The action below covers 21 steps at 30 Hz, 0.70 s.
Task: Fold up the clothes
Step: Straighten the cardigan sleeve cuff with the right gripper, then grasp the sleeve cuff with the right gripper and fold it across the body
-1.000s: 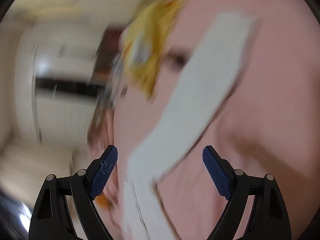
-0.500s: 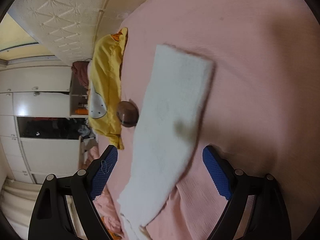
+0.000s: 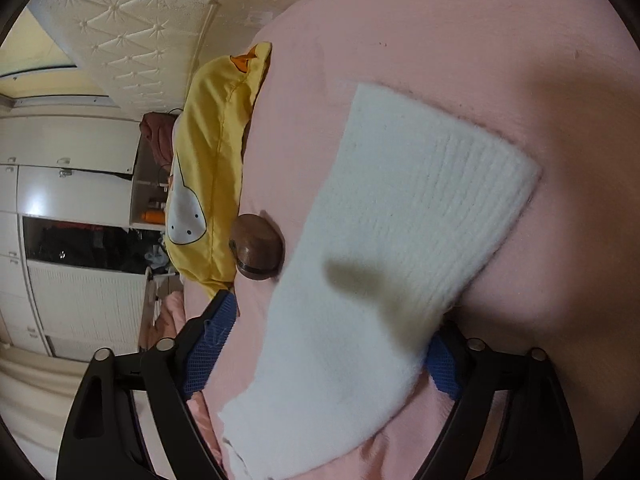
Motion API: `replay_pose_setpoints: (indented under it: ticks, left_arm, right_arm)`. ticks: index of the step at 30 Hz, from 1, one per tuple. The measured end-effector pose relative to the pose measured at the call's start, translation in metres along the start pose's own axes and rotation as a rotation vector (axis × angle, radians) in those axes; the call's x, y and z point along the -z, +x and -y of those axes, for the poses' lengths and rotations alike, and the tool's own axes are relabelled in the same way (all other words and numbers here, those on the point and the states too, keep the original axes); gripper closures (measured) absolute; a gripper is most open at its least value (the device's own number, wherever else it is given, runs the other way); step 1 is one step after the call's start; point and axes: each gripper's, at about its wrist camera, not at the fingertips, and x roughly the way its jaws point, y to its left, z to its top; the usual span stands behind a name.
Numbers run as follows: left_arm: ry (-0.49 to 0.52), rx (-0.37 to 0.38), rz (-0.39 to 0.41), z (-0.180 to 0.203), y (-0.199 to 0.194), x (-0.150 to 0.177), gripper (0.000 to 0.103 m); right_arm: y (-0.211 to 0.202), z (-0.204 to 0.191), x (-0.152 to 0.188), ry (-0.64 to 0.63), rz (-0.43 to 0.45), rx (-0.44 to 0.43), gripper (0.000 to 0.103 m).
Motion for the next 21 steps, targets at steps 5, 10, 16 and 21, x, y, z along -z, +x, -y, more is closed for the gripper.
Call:
replay_pose_setpoints:
  ticks: [5, 10, 16, 21]
  left_arm:
    - [0.000, 0.003, 0.003, -0.002, -0.001, 0.001, 0.000]
    - [-0.002, 0.007, 0.007, -0.003, 0.000, 0.000, 0.000]
    - [-0.009, 0.009, 0.021, -0.005, -0.002, -0.002, 0.000]
    - [-0.002, 0.012, 0.070, -0.007, -0.024, -0.013, 0.000]
  right_arm:
    - [-0.004, 0.033, -0.004, 0.076, -0.020, -0.027, 0.094]
    - [-0.017, -0.011, 0.003, -0.156, -0.011, 0.059, 0.094]
    - [-0.024, -0.132, 0.059, -0.593, -0.015, 0.082, 0.095]
    - [-0.014, -0.224, 0.148, -0.887, -0.054, 0.045, 0.095]
